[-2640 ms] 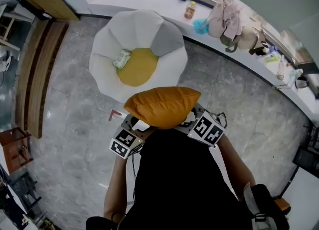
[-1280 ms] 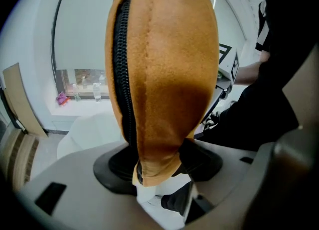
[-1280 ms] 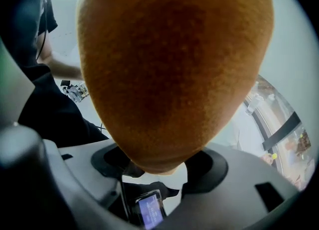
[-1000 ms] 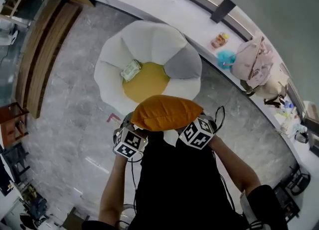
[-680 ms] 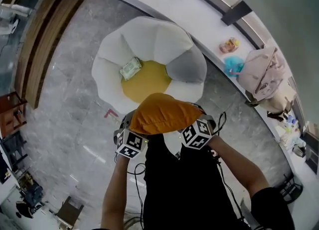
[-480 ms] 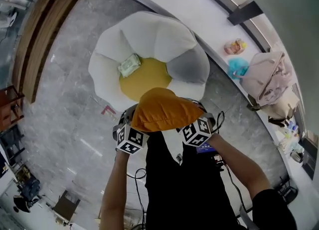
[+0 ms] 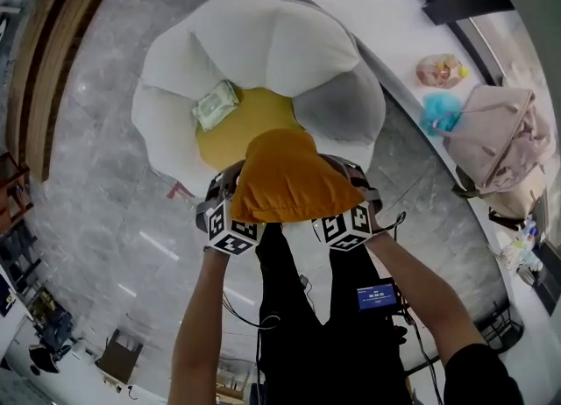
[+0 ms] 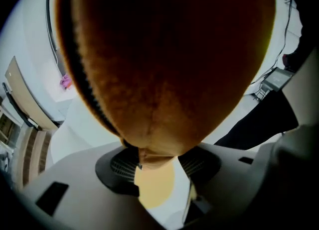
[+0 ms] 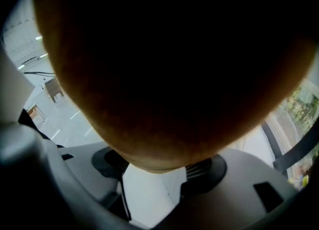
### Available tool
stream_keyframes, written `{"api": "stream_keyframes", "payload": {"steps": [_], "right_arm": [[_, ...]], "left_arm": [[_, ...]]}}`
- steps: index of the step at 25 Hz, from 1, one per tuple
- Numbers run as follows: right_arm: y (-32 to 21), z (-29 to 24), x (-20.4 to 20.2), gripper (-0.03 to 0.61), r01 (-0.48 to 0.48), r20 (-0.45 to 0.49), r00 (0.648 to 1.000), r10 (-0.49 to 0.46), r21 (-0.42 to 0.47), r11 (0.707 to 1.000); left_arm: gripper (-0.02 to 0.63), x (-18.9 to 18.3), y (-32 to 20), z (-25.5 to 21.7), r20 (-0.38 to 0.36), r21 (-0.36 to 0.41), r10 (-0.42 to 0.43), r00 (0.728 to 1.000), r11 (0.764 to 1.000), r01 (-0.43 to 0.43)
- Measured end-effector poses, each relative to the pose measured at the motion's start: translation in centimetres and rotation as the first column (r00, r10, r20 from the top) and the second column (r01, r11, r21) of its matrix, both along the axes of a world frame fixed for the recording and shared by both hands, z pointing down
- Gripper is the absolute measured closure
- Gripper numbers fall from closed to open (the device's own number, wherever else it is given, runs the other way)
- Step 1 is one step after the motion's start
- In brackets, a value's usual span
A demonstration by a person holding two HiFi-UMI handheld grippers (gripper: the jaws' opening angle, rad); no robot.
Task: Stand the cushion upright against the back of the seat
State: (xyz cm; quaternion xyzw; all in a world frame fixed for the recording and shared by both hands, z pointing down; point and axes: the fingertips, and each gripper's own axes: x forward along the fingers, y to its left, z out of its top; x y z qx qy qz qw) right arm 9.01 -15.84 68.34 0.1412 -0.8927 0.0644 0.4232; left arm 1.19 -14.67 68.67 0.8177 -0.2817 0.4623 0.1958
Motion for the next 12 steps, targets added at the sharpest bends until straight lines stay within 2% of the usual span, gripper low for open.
{"api": "stream_keyframes", "payload": {"steps": [4, 12], "right_arm": [[0.0, 4.2, -0.5, 0.264, -0.025, -0.002, 1.000, 0.025, 0.004, 1.000], [-1.5, 10.4, -2.9, 0.262, 0.001, 0.003, 1.000, -0.001, 0.006, 1.000]], "left_arm": [[0.368, -0.5, -0.2, 4.0, 0.034, -0.004, 0.003, 0.999, 1.000, -0.003], [0.359, -3.1, -1.5, 10.0, 0.090, -0.019, 0.013, 0.996, 1.000, -0.011]]}}
